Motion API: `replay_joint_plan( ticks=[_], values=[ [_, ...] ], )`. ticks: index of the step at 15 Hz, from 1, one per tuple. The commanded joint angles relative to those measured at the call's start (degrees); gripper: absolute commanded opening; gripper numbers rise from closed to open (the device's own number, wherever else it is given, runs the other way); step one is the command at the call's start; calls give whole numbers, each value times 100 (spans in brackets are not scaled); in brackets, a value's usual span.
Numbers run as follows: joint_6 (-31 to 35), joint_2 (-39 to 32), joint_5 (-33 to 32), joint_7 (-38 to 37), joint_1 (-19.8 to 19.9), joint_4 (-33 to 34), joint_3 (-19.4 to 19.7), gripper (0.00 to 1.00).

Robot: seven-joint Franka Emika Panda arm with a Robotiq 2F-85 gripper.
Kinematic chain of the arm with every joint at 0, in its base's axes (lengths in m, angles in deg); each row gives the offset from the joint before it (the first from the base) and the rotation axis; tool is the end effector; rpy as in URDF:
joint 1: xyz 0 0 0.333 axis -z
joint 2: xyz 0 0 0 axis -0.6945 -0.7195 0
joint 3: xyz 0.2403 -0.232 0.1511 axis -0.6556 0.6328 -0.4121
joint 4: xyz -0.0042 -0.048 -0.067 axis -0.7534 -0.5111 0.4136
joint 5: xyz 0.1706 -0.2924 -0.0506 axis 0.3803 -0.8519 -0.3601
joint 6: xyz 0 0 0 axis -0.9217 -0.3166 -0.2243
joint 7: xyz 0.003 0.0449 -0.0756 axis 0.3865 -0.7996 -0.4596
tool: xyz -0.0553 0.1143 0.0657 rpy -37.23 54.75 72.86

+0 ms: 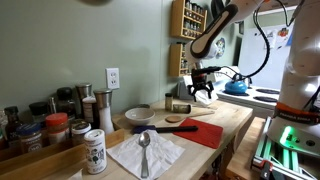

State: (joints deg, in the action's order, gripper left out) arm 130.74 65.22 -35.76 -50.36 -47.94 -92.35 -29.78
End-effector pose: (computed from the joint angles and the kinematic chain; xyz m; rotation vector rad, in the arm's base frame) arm 0.3854 0.0509 0.3198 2.8538 -0.9889 -0.4893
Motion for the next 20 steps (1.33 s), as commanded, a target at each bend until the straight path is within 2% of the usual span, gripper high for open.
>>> replay_joint_plan(
  ticks=[1,2,3,5,10,14,20],
  values=[
    [-27,98,341,-893,25,-115,-12,100],
    [-36,111,446,-1144,18,-111,-21,100],
    [-10,-1,210,-753,25,-4,-17,100],
    [-10,-1,290,-1003,24,-4,-21,100],
    [-10,-1,317,-1096,24,-4,-21,100],
    [21,-104,1306,-1473,151,38,94,100],
    [435,-267,2578,-1930,253,-95,184,100]
  ],
)
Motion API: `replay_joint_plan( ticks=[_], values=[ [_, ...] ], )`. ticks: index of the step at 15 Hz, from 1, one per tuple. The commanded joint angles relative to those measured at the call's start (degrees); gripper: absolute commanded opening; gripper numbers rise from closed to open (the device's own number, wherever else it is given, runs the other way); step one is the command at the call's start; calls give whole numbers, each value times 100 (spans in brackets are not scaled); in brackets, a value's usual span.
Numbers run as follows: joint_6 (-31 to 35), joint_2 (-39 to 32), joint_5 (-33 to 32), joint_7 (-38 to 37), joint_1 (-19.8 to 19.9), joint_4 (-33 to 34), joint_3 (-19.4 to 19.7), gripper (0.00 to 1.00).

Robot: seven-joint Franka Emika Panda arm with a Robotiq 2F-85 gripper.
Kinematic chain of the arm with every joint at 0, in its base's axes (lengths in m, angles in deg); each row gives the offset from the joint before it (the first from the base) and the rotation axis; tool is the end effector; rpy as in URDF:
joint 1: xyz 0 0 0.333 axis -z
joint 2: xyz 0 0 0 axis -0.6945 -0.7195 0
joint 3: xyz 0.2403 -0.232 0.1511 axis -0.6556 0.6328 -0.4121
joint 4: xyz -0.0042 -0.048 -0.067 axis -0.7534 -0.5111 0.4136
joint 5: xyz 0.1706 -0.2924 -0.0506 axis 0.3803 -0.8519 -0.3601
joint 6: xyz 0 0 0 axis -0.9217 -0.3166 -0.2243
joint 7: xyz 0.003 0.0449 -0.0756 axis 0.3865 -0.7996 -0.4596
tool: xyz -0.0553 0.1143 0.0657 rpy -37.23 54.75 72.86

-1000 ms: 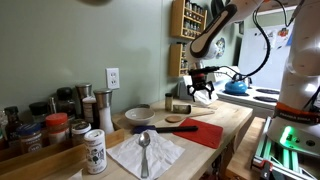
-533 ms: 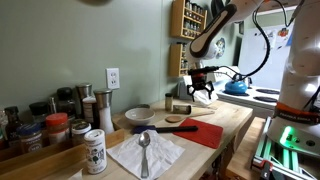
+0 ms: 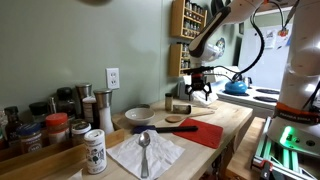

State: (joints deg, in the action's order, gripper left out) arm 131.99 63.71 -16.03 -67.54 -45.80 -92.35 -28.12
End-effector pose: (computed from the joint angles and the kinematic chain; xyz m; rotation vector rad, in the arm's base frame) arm 0.3944 0.0470 0.3136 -2.3881 1.7852 0.6560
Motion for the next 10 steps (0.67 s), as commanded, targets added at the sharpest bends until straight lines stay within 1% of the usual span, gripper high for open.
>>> replay_joint_plan(
  ticks=[1,4,7,10],
  values=[
    [451,-147,845,-267,47,-130,22,100],
    [901,-217,1534,-454,48,-257,26,100],
    [1369,-268,2058,-794,34,-456,37,100],
    [1496,-292,2773,-998,45,-574,27,100]
  ],
)
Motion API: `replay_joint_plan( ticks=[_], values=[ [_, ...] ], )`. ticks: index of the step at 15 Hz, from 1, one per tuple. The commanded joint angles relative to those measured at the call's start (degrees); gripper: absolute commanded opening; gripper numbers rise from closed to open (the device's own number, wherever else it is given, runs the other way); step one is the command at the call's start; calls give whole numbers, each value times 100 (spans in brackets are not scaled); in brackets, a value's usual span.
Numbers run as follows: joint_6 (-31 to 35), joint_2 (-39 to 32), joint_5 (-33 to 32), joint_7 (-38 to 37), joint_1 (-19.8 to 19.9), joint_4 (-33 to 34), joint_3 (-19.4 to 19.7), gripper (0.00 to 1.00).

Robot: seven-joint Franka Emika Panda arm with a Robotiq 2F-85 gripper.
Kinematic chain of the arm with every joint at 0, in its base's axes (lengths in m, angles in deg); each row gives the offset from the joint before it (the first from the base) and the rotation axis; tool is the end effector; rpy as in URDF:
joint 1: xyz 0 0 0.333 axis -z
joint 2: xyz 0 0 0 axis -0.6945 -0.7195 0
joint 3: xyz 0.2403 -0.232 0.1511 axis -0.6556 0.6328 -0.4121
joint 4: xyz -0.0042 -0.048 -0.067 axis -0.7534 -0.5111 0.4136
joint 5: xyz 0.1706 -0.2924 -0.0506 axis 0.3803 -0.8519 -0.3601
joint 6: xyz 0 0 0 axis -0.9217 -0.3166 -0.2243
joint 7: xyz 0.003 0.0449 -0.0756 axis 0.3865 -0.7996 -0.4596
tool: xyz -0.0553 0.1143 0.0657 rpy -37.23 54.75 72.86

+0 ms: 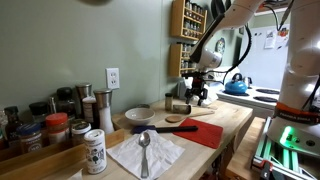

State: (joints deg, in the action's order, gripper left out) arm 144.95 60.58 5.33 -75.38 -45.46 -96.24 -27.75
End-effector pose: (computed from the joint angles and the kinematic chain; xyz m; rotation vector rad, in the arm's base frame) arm 0.4055 0.0364 0.2832 -1.7625 2.2092 0.6198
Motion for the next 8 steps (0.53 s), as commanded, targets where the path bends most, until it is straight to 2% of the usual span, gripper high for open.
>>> replay_joint_plan(
  ticks=[1,4,8],
  values=[
    [218,21,931,-244,9,-204,-16,100],
    [498,-33,1554,-424,-41,-246,-29,100],
    [853,-185,2014,-600,-100,-233,-60,100]
  ],
)
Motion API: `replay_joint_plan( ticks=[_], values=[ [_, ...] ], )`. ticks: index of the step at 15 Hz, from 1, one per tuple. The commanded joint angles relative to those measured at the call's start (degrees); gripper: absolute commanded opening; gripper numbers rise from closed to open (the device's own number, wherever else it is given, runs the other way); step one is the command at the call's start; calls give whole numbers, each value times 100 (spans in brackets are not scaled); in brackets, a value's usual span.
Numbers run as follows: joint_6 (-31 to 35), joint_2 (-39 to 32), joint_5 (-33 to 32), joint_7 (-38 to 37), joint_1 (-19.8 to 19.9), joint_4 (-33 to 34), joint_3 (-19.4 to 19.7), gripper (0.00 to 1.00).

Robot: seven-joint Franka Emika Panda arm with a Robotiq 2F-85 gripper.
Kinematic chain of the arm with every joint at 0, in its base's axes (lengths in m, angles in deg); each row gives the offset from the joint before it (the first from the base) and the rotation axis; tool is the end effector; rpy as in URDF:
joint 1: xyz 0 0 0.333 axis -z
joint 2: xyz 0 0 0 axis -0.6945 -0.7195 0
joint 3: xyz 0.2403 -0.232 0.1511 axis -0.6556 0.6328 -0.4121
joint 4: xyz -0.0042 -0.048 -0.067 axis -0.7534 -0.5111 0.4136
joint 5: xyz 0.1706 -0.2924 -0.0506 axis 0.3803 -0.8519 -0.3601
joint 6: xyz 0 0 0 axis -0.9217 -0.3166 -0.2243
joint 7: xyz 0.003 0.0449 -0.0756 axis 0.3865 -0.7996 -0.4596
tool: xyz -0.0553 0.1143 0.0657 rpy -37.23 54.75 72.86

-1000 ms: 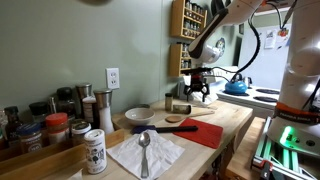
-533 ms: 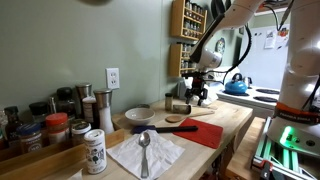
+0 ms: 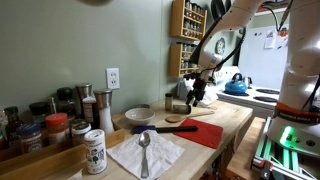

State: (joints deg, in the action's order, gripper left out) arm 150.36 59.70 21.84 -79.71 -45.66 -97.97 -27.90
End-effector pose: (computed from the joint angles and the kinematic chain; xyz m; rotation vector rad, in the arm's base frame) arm 0.4058 0.0300 0.2729 -1.2970 2.4081 0.6294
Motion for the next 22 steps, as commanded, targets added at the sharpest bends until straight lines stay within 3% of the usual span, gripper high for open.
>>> replay_joint_plan(
  ticks=[1,8,10,12,13,15,20,22],
  values=[
    [355,-147,433,-203,-93,-51,-52,100],
    [394,-319,984,-251,-122,-31,-68,100],
    [379,-355,1114,-248,-123,-17,-63,92],
    [378,-370,1217,-247,-126,-14,-59,90],
    [385,-379,1266,-247,-126,-13,-56,78],
    [405,-404,1328,-265,-130,-6,-50,74],
    [484,-429,1383,-258,-129,9,-36,34],
    [509,-415,1293,-314,-140,10,-29,31]
  ],
)
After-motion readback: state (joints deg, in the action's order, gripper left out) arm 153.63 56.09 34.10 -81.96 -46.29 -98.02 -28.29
